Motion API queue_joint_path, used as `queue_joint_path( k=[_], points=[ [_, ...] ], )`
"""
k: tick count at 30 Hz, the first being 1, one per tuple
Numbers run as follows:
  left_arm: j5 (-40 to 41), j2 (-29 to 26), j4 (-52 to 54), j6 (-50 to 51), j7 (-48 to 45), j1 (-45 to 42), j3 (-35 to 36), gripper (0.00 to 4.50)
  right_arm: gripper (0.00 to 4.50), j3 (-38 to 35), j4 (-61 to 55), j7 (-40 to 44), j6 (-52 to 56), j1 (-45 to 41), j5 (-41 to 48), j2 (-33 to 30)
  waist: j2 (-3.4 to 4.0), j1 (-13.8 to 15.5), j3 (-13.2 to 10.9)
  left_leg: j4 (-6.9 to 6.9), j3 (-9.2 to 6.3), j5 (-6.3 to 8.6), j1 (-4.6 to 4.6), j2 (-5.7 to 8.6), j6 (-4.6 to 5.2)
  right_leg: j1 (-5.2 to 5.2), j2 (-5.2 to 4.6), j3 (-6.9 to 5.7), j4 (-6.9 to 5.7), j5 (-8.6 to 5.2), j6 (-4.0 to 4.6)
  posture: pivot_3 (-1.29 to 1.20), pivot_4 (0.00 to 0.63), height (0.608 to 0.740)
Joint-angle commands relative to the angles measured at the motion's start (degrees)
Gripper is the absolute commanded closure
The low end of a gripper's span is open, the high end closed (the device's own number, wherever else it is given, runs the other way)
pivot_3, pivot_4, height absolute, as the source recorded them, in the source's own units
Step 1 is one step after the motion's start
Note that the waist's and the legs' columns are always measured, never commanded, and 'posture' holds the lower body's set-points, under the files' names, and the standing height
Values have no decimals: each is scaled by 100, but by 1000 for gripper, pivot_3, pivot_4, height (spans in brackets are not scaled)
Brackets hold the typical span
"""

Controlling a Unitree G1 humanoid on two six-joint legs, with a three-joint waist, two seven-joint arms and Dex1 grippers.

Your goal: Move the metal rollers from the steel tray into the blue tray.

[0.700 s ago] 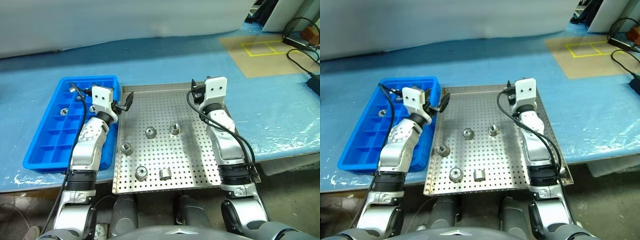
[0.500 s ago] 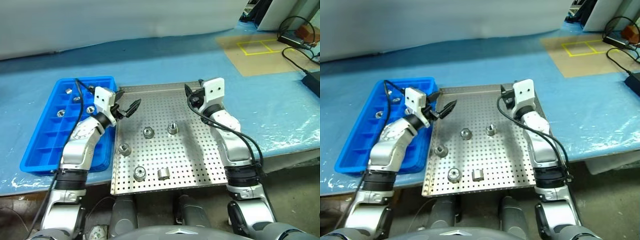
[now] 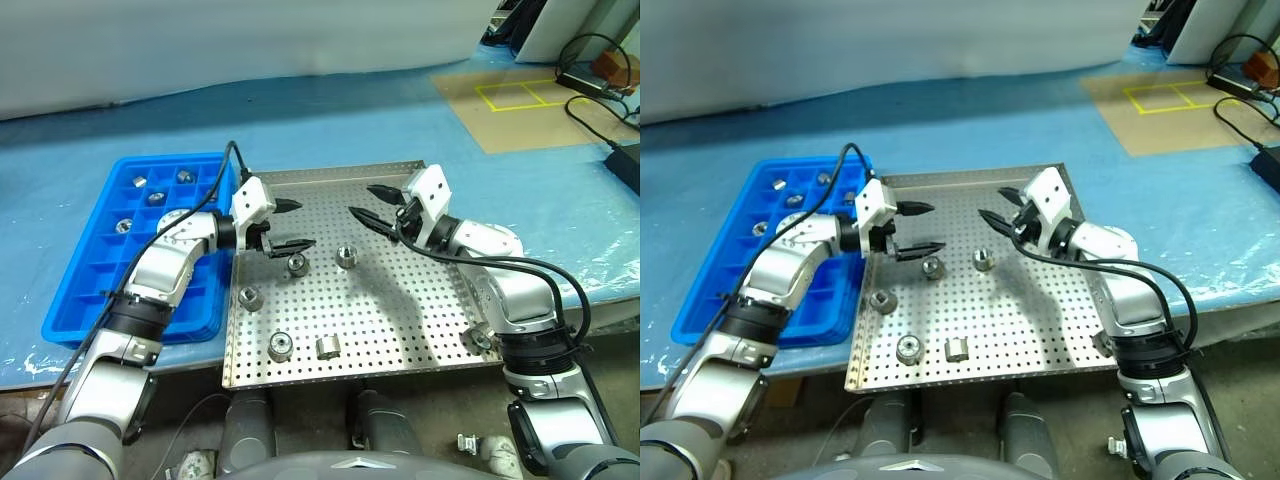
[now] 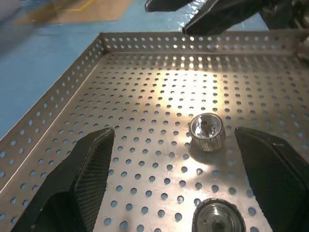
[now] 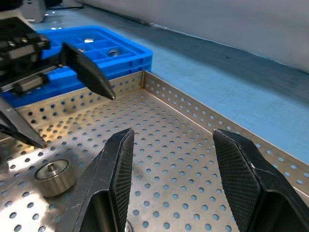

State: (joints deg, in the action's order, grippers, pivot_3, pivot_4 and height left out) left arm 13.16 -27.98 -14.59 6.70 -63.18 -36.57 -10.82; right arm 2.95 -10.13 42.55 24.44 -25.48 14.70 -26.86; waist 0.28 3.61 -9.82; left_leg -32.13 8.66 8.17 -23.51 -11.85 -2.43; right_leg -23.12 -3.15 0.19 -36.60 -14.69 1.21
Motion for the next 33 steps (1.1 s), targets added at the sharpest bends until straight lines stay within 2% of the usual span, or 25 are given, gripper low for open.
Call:
queue_joint_path(
  k=[1, 5, 9, 18, 27, 33],
  points=[
    [-129, -93, -309, -404, -429, -225, -74, 229, 1824, -143, -294, 208, 20, 37, 226, -185, 0, -21, 0, 0, 1, 0, 0, 0, 0, 0, 0, 0, 0, 0, 0, -173, 150, 740],
    [-153, -117, -595, -536, -827, -343, -104, 229, 1824, -129, -370, 396, 99, 209, 287, -434, 0, -48, 0, 0, 1, 2, -1, 0, 5, 1, -1, -2, 0, -1, 3, -193, 150, 740],
    [-363, -153, -832, -772, -1187, -299, -282, 229, 1824, -27, -454, 186, 162, 289, 121, -450, 0, -95, 0, -1, 2, 3, 0, 0, 9, 4, -1, -2, 1, -7, 13, -200, 150, 740],
    [-780, 291, -1480, -1074, -1046, -392, -502, 229, 1824, 12, -683, -233, 299, 450, -134, -448, 0, -114, 0, -5, 3, 0, 1, 0, 17, 7, -4, -2, 0, -14, 28, -234, 150, 740],
    [-1236, 352, -2082, -1320, -900, -486, -606, 229, 1824, 0, -541, -404, 105, 593, -342, -432, 0, -136, 0, -7, 7, 0, 4, 0, 21, 8, -5, 0, 0, -15, 29, -254, 150, 740],
    [-1239, 445, -2224, -1248, -926, -571, -561, 229, 1824, 53, -426, -461, -100, 718, -487, -416, 0, -132, 0, -7, 7, 0, 6, 1, 24, 13, -8, -1, 0, -15, 29, -262, 150, 740]
  ],
)
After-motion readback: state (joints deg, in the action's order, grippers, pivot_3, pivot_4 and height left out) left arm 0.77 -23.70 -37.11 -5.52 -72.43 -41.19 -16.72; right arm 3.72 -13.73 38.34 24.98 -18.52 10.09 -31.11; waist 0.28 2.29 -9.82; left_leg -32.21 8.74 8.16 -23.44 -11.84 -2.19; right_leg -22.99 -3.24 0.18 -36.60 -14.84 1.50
